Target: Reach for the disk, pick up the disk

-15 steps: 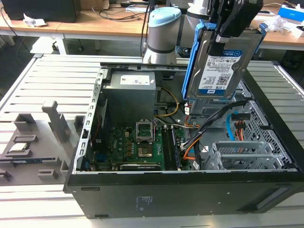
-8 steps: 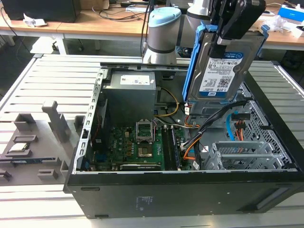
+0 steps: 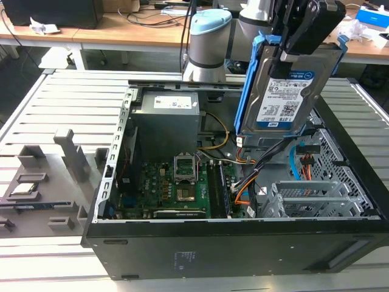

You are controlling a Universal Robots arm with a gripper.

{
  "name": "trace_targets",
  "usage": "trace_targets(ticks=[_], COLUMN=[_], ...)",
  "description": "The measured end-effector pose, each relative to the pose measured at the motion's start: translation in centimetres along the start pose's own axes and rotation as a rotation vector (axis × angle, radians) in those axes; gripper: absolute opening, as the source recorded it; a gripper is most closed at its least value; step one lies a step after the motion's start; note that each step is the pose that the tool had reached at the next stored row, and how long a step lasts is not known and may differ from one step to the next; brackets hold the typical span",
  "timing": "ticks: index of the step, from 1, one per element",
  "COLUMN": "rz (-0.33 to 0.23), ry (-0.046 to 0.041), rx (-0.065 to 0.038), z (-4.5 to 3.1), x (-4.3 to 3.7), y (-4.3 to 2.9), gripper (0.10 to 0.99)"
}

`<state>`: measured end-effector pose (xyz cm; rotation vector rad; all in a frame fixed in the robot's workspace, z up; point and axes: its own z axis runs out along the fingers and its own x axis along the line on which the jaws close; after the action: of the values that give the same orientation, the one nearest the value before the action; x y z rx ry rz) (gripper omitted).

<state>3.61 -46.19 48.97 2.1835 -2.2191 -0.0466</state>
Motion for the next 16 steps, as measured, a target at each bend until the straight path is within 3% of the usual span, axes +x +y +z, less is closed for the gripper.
trace_targets(ticks=[7, 11, 16], rz=[0.000, 0.000, 0.000], ry=[-0.0001, 0.0000, 0.0000], rx=[0.000, 0.000, 0.000], z=[0.02, 0.17, 0.26], x=[1.19, 1.38, 1.66], y=[0.04, 1.49, 2.38], gripper=[0.369, 0.369, 0.369])
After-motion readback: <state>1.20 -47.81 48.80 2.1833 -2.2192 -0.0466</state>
